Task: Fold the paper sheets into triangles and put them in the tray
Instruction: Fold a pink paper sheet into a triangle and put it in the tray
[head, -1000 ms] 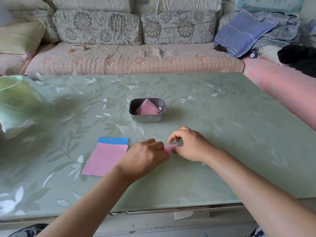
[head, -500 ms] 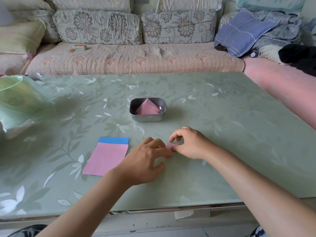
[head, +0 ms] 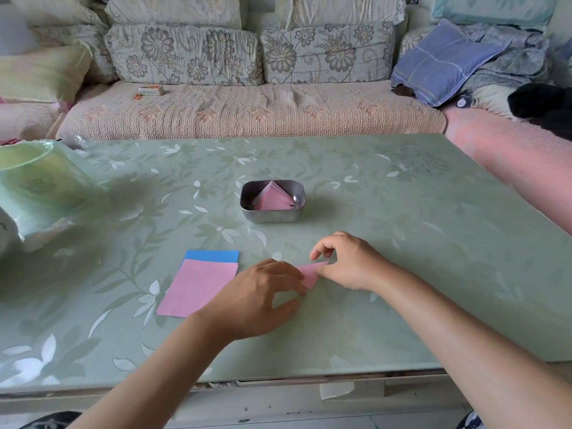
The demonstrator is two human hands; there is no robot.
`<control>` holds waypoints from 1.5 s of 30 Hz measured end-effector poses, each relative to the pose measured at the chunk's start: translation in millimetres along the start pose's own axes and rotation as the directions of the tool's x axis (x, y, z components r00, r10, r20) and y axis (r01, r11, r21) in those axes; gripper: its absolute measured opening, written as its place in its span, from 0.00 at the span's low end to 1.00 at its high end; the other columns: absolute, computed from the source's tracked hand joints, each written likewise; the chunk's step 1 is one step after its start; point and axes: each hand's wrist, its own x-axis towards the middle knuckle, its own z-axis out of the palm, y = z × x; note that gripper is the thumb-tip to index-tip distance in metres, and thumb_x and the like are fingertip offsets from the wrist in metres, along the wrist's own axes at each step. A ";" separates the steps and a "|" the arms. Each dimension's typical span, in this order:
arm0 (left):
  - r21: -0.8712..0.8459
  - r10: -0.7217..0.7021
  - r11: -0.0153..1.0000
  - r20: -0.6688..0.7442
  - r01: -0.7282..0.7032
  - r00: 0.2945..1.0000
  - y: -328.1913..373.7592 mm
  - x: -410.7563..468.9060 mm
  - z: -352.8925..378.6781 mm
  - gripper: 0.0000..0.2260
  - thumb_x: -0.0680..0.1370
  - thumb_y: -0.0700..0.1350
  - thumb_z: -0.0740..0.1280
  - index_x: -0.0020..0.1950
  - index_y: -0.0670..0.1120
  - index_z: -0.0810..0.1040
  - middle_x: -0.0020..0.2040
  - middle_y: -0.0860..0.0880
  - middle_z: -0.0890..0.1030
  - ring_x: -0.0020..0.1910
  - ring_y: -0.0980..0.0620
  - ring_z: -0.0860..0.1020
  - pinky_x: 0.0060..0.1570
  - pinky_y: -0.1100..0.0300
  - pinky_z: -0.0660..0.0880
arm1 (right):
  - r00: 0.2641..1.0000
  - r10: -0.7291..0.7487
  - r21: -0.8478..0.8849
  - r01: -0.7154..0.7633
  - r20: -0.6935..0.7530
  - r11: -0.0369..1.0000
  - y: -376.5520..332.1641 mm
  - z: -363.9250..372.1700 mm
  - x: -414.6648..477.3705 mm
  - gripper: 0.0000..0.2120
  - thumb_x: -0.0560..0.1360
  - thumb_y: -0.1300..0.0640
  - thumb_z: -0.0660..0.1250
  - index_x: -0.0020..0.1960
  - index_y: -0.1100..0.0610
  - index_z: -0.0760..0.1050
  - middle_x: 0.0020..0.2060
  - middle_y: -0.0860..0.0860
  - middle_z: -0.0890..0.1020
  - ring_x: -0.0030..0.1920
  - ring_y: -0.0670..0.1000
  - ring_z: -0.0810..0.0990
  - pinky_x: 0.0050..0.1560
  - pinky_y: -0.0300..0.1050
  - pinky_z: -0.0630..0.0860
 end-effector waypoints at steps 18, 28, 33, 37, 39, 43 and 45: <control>0.112 0.087 0.991 -0.126 -0.073 0.988 -9.2 32.9 8.7 0.07 0.76 0.49 0.71 0.52 0.48 0.83 0.44 0.52 0.81 0.42 0.49 0.75 0.42 0.54 0.75 | 0.975 -0.193 -0.062 0.201 0.113 0.978 8.6 -10.0 -7.2 0.13 0.68 0.44 0.75 0.53 0.39 0.80 0.48 0.40 0.74 0.44 0.31 0.73 0.43 0.28 0.65; 0.045 0.046 0.998 -0.130 -0.040 0.990 -10.7 33.0 2.6 0.13 0.70 0.52 0.77 0.50 0.47 0.82 0.43 0.52 0.81 0.41 0.49 0.76 0.45 0.63 0.71 | 0.948 -0.316 -0.243 0.313 0.028 0.918 5.2 -6.6 -9.9 0.16 0.70 0.33 0.68 0.51 0.43 0.80 0.44 0.40 0.72 0.39 0.37 0.72 0.39 0.35 0.64; 0.020 0.001 1.000 -0.160 0.002 0.987 -11.5 32.7 8.0 0.13 0.72 0.50 0.76 0.53 0.46 0.82 0.45 0.51 0.81 0.45 0.50 0.76 0.47 0.57 0.75 | 0.983 -0.179 -0.172 0.181 0.028 0.968 2.4 -5.4 -6.8 0.16 0.67 0.38 0.75 0.51 0.42 0.79 0.49 0.40 0.74 0.50 0.41 0.75 0.52 0.41 0.72; 0.007 -0.097 0.995 -0.173 0.099 0.980 -15.4 32.7 12.2 0.22 0.71 0.55 0.76 0.61 0.46 0.81 0.52 0.50 0.79 0.52 0.51 0.74 0.53 0.64 0.70 | 0.993 -0.060 -0.110 0.071 0.102 0.991 -2.4 -8.7 -4.4 0.17 0.64 0.37 0.77 0.46 0.39 0.74 0.51 0.40 0.72 0.53 0.41 0.75 0.53 0.40 0.72; 0.006 -0.102 0.995 -0.165 0.104 0.981 -16.2 33.9 11.4 0.21 0.71 0.56 0.77 0.58 0.47 0.82 0.52 0.51 0.79 0.51 0.51 0.72 0.53 0.66 0.68 | 0.993 -0.050 -0.080 0.059 0.102 0.995 -4.2 -8.5 -3.0 0.17 0.63 0.40 0.78 0.45 0.40 0.72 0.50 0.40 0.74 0.51 0.40 0.75 0.52 0.39 0.73; -0.043 -0.158 0.987 -0.149 0.153 0.976 -14.7 35.6 9.5 0.17 0.69 0.55 0.78 0.54 0.51 0.81 0.49 0.55 0.78 0.49 0.53 0.70 0.50 0.64 0.68 | 0.993 -0.054 0.013 0.053 0.100 0.999 -4.2 -7.0 -2.2 0.20 0.62 0.44 0.79 0.46 0.41 0.71 0.45 0.41 0.78 0.38 0.34 0.74 0.35 0.31 0.70; -0.080 -0.212 0.976 -0.124 0.204 0.969 -14.1 36.6 8.5 0.16 0.69 0.53 0.78 0.52 0.52 0.80 0.47 0.56 0.79 0.49 0.53 0.71 0.50 0.60 0.71 | 0.994 -0.043 0.069 0.036 0.102 0.997 -3.8 -6.8 -2.2 0.20 0.64 0.47 0.78 0.48 0.40 0.70 0.43 0.42 0.79 0.35 0.36 0.74 0.34 0.32 0.70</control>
